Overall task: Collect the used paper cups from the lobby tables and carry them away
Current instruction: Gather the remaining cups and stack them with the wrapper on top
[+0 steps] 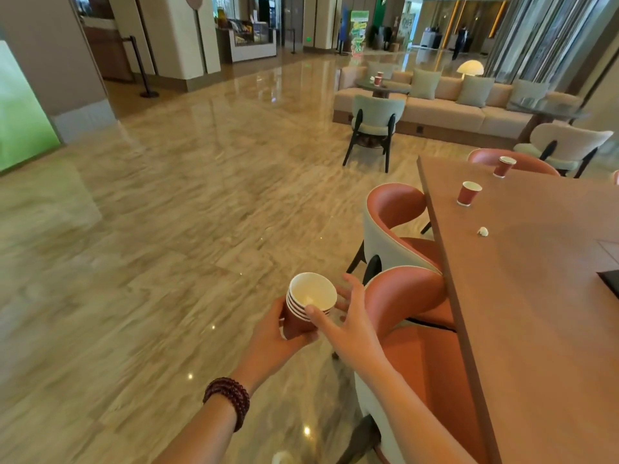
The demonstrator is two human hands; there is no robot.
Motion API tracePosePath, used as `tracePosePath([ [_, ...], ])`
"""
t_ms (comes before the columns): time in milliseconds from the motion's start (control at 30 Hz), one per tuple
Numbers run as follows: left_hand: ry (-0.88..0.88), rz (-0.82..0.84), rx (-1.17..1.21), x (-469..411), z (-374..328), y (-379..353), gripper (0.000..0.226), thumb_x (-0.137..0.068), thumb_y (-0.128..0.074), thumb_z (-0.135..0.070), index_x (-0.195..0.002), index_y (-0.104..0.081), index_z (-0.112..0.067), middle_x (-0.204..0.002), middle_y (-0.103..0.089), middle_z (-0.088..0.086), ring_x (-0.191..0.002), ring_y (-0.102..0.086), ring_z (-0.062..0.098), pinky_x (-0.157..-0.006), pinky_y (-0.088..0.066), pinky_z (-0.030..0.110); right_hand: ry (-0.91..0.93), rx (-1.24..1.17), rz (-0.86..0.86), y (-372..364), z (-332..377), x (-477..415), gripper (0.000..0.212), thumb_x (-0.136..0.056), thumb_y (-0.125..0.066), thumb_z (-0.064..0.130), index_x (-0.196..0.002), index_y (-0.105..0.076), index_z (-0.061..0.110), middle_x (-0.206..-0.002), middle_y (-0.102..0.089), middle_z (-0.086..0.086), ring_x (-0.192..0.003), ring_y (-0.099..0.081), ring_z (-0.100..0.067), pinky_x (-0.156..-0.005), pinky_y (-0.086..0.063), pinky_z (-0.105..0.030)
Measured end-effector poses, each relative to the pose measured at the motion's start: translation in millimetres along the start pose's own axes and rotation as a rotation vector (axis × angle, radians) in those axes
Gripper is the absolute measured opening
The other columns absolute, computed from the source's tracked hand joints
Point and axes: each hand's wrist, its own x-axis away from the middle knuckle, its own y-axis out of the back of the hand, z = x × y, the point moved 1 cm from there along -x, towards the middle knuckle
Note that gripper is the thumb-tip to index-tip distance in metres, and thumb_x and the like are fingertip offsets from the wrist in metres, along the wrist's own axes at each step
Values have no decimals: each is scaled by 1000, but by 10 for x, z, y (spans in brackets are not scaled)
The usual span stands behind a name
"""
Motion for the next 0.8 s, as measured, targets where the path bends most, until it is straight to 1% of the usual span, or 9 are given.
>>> tracePosePath([
  [67, 1, -23, -5, -307, 38, 94, 66, -56, -82, -49, -112, -46, -51, -110, -63, -19, -98, -58, -10, -70, -44, 3, -25, -8, -9, -4, -42, -290, 85, -60, -61, 73, -128, -20, 44, -129, -46, 12, -113, -51, 2, -89, -45, -17],
  [100, 0, -30, -12, -466, 39, 140, 67, -57, -84, -47, -112, -45, -50, -111, -62, -20, -99, -58, -9, -70, -44, 4, -28, -7, -11, 4, -63, -440, 84, -61, -60, 72, -129, -21, 43, -131, -45, 9, -115, -51, -3, -92, -46, -22],
  [233, -18, -50, -27, -1160, 28, 288, 74, -59, -84, -44, -121, -45, -39, -114, -60, -21, -103, -56, -9, -73, -42, 1, -65, -19, 1, 68, -152, -1069, 77, -66, -60, 65, -131, -27, 40, -131, -48, 8, -114, -51, -4, -94, -47, -29],
  [333, -14, -55, -41, -1741, 9, 392, 70, -63, -85, -35, -119, -43, -41, -113, -59, -21, -103, -56, -6, -72, -42, 2, -106, -17, -6, 114, -228, -1570, 82, -66, -60, 66, -135, -28, 36, -133, -47, 6, -116, -51, -7, -99, -47, -35],
  [467, -14, -78, -24, -2296, -32, 489, 66, -65, -85, -28, -114, -43, -43, -111, -58, -22, -97, -55, -12, -70, -41, 2, -151, 9, -22, 147, -286, -2065, 86, -66, -59, 67, -138, -27, 32, -134, -46, 6, -118, -50, -10, -100, -45, -33],
  [600, -14, -55, -7, -2872, -41, 555, 66, -66, -84, -29, -118, -45, -41, -113, -58, -24, -102, -55, -8, -75, -41, 9, -187, 17, -53, 152, -330, -2585, 86, -67, -57, 65, -139, -25, 31, -133, -47, 6, -119, -50, -11, -102, -44, -36],
  [700, -24, -39, -5, -3351, 11, 583, 60, -66, -84, -25, -107, -47, -48, -108, -61, -22, -96, -56, -14, -69, -42, 3, -189, 39, -92, 144, -378, -2979, 83, -67, -55, 66, -137, -26, 32, -133, -48, 6, -118, -51, -11, -100, -45, -34],
  [733, -23, -24, -7, -3514, 36, 591, 60, -66, -84, -25, -106, -47, -49, -107, -61, -22, -94, -55, -17, -68, -41, 0, -194, 42, -110, 140, -399, -3113, 81, -68, -54, 66, -136, -26, 33, -132, -48, 6, -117, -51, -11, -99, -45, -32],
  [800, -28, 26, -15, -3920, 74, 606, 61, -66, -84, -27, -106, -46, -51, -108, -61, -21, -94, -55, -18, -67, -40, -2, -207, 43, -154, 121, -445, -3437, 75, -71, -55, 63, -135, -26, 34, -131, -48, 8, -116, -51, -10, -98, -44, -31],
])
